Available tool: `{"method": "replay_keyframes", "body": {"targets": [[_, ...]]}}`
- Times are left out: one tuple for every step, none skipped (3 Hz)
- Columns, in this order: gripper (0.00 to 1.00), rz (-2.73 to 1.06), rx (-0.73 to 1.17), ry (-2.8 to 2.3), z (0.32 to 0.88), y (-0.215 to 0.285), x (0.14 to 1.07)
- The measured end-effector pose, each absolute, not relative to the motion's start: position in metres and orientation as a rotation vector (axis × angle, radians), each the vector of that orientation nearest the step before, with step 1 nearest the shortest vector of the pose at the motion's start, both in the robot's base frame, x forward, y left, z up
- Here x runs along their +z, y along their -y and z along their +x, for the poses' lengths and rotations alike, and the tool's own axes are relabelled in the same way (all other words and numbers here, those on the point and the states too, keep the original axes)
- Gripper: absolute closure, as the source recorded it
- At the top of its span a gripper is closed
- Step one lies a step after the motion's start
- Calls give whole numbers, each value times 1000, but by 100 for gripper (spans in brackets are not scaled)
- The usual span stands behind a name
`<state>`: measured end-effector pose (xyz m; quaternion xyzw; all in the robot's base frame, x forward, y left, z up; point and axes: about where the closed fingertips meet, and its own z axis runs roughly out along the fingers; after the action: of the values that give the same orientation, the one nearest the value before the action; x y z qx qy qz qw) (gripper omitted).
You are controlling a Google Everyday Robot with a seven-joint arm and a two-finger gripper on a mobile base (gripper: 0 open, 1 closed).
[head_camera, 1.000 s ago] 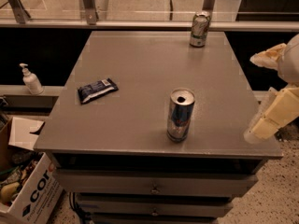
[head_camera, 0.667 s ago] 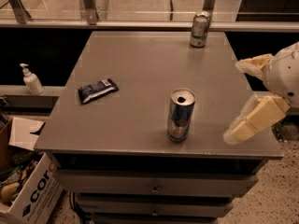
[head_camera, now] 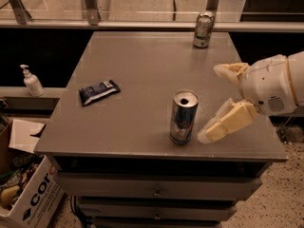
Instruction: Move redbull can near 7up can
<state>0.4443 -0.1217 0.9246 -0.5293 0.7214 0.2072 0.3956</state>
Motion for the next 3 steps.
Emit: {"method": "replay_keyframes", "body": {"targets": [[0, -1339, 532, -1817, 445, 118, 926], [0, -1356, 552, -1800, 440, 115, 926], [0, -1294, 660, -1758, 435, 109, 910]]}}
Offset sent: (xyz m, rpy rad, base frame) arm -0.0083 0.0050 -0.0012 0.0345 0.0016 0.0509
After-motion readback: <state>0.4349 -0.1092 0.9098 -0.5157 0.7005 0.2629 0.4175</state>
